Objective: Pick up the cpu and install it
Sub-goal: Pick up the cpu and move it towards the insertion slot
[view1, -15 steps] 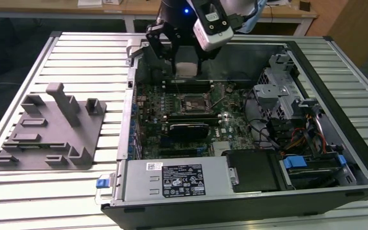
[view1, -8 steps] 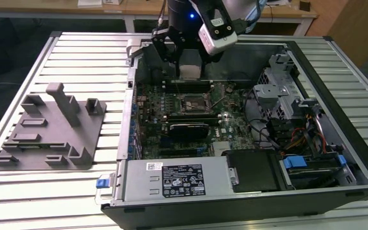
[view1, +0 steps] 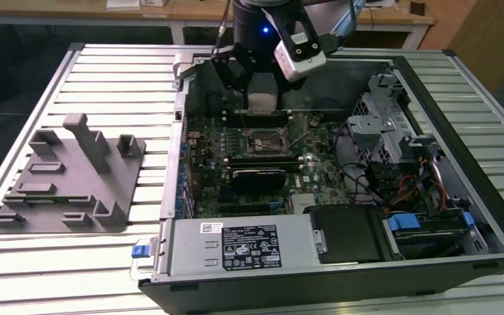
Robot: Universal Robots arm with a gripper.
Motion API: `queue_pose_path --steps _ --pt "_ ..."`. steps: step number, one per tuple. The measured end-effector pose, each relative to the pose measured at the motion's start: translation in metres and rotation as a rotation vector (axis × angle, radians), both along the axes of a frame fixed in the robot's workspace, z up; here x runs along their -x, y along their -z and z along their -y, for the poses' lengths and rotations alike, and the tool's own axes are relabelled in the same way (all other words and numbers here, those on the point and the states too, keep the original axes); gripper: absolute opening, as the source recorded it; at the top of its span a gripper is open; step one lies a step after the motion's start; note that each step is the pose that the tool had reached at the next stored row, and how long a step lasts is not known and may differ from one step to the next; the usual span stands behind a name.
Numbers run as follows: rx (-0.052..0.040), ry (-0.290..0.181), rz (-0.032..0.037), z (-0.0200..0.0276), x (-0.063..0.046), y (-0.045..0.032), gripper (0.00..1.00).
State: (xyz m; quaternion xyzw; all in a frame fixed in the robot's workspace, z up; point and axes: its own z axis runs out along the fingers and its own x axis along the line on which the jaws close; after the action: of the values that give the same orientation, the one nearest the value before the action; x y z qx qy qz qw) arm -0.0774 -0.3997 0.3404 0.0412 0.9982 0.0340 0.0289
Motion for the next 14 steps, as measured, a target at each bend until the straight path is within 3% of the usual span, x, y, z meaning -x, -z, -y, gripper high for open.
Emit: queue_pose_path --steps 14 --pt "0.0072 -0.002 -0.0061 -0.0071 -0.007 0.0211 0.54"
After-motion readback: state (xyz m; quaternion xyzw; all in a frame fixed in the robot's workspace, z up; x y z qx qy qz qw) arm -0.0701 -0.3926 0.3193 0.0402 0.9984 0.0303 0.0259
